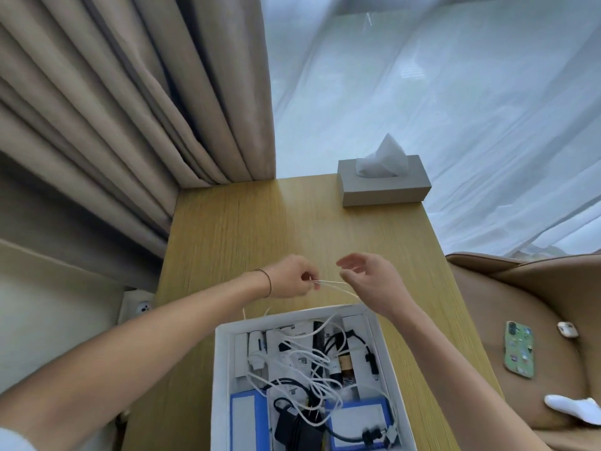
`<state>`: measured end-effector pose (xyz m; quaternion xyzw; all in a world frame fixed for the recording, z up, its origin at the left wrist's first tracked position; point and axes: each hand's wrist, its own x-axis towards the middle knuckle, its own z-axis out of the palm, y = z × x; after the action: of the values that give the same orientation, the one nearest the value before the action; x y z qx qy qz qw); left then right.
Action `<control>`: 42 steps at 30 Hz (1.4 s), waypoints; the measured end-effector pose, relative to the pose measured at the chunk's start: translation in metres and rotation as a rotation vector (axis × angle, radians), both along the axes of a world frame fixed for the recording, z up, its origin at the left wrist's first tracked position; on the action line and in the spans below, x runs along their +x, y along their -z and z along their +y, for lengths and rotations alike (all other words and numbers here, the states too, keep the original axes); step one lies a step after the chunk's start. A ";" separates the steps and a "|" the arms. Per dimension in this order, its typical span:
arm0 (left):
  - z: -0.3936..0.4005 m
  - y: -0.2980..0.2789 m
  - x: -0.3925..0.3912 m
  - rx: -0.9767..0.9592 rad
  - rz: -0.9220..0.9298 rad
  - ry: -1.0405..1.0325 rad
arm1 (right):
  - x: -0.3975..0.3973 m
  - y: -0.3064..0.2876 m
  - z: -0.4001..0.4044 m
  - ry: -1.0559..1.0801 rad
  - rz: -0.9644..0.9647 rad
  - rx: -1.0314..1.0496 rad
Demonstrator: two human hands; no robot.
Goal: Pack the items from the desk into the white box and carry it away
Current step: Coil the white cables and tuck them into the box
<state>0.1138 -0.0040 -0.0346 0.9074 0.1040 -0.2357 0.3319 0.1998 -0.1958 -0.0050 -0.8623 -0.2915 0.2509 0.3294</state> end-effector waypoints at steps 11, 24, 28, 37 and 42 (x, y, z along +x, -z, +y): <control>-0.008 -0.096 -0.055 -0.655 -0.396 -0.437 | -0.040 -0.046 0.024 -0.014 0.206 0.397; -0.039 -0.163 -0.086 -1.588 -0.654 -0.912 | -0.101 -0.087 0.035 -0.125 0.690 0.682; -0.029 -0.158 -0.102 -1.572 -0.662 -0.987 | -0.112 -0.080 0.027 -0.167 0.683 0.552; -0.014 -0.063 -0.181 -0.635 -0.444 -1.190 | -0.113 -0.034 0.002 -0.409 -0.052 -0.015; -0.027 -0.024 -0.214 -0.335 -0.481 -1.162 | -0.117 0.006 0.006 -0.495 -0.373 -0.208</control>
<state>-0.1007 -0.0308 -0.0102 0.6669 0.4625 0.1789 0.5563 0.0833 -0.1902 -0.0108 -0.8254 -0.5205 0.1894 0.1094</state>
